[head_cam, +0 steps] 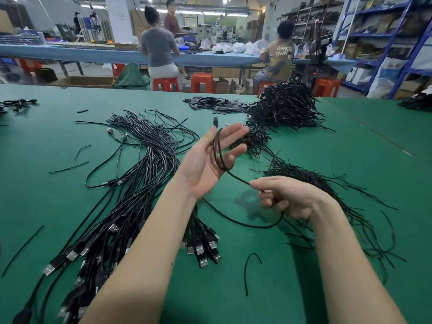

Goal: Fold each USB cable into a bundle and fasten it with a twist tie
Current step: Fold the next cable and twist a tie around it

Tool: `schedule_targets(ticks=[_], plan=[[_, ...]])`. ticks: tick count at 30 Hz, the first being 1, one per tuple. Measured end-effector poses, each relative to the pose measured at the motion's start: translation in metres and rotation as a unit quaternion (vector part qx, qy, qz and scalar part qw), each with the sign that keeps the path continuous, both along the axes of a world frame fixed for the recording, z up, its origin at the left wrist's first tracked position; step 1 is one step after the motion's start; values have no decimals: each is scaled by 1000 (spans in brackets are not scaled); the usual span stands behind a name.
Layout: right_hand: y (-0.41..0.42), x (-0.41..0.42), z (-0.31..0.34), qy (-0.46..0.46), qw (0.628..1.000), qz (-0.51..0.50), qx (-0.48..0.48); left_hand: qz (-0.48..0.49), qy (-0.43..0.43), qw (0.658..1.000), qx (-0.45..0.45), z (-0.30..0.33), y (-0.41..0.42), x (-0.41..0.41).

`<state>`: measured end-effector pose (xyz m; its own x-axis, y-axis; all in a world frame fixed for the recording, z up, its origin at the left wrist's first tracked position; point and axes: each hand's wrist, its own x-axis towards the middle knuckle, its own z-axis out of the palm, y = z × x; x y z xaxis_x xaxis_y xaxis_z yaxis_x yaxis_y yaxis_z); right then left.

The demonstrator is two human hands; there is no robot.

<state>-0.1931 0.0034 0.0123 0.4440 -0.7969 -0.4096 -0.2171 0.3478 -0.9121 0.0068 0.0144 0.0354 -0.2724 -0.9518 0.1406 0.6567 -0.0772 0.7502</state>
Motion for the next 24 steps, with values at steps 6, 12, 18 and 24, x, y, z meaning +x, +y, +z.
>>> schedule_targets(ticks=[6, 12, 18, 24], plan=[[-10, 5, 17, -100, 976, -178, -76, -50, -308, 948, -57, -4, 2, -5], [-4, 28, 37, 59, 941, -199, -269, 42, -492, 865, -85, -6, -8, -10], [13, 31, 38, -127, 976, 9, -174, 162, -330, 928, -61, -8, -7, -13], [15, 16, 4, -148, 972, 180, -22, 63, 16, 998, 22, 3, -6, -3]])
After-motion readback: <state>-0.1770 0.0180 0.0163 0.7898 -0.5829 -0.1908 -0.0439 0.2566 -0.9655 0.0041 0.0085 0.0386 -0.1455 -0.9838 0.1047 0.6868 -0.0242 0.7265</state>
